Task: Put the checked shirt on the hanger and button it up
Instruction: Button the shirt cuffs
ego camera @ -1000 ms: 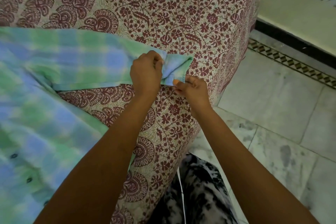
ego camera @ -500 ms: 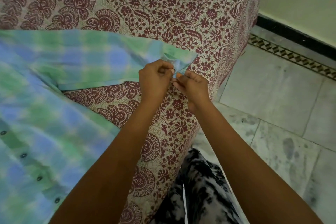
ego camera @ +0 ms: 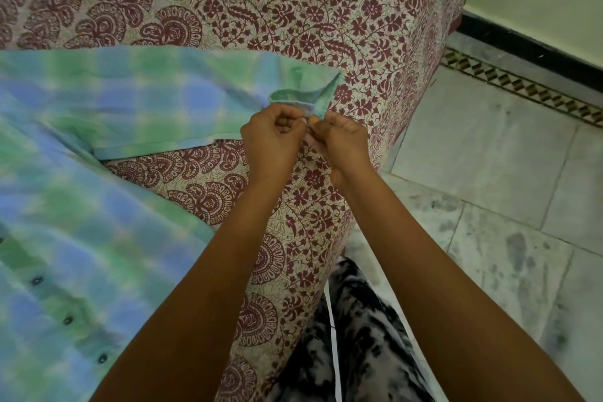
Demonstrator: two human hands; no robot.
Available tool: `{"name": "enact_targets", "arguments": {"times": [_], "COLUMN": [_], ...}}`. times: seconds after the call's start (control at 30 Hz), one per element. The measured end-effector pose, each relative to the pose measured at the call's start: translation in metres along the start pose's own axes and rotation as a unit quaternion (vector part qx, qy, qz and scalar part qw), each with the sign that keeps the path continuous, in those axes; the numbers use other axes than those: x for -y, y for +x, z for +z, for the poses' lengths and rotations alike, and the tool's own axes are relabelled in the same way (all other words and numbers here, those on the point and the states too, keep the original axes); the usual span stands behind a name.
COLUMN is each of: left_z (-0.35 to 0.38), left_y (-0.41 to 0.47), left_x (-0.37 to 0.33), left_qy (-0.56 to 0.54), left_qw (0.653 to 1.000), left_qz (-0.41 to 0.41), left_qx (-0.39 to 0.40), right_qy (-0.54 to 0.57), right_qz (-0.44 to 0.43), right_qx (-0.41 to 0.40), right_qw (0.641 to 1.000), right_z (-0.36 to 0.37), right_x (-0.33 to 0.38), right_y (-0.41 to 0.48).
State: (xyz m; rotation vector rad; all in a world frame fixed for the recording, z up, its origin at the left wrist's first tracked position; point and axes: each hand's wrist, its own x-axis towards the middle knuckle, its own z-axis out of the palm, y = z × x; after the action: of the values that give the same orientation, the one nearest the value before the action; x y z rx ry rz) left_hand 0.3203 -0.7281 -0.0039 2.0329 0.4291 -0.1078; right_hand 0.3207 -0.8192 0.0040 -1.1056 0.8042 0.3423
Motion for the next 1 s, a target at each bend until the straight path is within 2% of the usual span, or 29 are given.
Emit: {"name": "enact_targets", "arguments": {"times": [0.2,0.47,0.67,0.87,1.0], "left_z": [0.004,0.002,0.003,0.001,-0.006], "left_y": [0.003,0.009,0.005,0.011,0.019], "left_x": [0.0,0.001,0.002,0.004,0.002], "left_qy": [-0.011,0.003,-0.022,-0.022,-0.004], "left_qw": [0.999,0.999,1.0,1.0,0.998], "left_qz": [-0.001,-0.007,-0.01,-0.012,-0.003], "left_qx": [-0.042,-0.038,-0.001,0.014,0.058], "right_qy": [-0.033,-0.008,0.018,-0.014,0.011], "right_qz": [0.0,0.032,0.019,0.001,0.017], "right_qx": [0.01,0.026,-0.015,0.001,0.05], "right_qw": [0.999,0.999,1.0,1.0,0.999], "right_z": [-0.004,-0.003,-0.001,-0.003,-0.009], "right_x": [0.004,-0.004,-0.007,-0.006,-0.005], "right_y": [0.003,0.004,0.004,0.006,0.012]}}
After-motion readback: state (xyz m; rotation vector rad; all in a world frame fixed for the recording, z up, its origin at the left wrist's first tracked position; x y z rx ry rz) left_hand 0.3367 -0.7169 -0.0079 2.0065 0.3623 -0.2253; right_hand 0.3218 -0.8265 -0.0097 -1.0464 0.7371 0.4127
